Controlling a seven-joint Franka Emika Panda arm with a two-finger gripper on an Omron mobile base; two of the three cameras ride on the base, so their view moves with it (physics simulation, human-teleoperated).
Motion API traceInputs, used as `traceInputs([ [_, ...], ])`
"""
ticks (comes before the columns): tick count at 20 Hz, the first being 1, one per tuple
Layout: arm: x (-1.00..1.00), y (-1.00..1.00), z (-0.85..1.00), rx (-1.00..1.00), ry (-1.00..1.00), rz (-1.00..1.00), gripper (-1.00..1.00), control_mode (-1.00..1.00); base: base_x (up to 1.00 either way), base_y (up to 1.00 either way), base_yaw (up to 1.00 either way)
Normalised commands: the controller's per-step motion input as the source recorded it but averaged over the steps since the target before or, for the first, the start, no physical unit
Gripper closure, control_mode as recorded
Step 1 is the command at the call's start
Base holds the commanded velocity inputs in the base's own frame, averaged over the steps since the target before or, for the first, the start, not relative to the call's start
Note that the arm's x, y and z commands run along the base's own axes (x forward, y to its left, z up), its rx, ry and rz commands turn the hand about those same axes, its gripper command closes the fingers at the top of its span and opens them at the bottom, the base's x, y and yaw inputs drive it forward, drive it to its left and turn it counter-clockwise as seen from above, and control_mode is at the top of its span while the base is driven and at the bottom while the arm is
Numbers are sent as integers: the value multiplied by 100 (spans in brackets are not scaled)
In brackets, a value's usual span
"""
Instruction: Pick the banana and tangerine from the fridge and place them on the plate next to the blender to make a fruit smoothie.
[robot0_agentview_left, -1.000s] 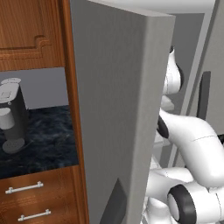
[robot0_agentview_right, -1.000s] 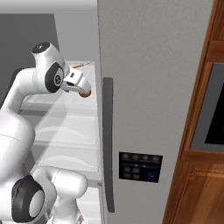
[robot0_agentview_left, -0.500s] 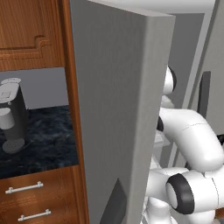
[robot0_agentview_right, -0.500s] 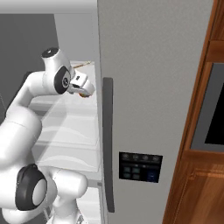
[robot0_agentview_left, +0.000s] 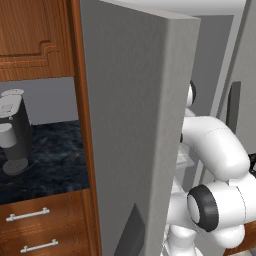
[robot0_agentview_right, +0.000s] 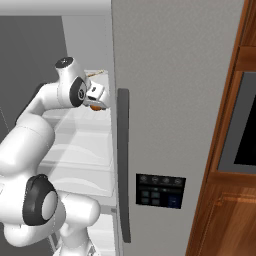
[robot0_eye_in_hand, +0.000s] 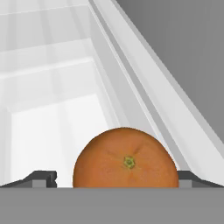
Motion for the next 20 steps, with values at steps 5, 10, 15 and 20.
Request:
traceInputs([
  [5, 11, -16, -33, 0, 0, 0, 100, -100, 0, 0, 0],
  [10, 1, -20, -23, 0, 0, 0, 100, -100, 0, 0, 0],
  [15, -23, 0, 0, 1, -1, 0, 100, -100, 0, 0, 0],
  [20, -98, 0, 22, 3, -30, 14, 100, -100, 0, 0, 0],
])
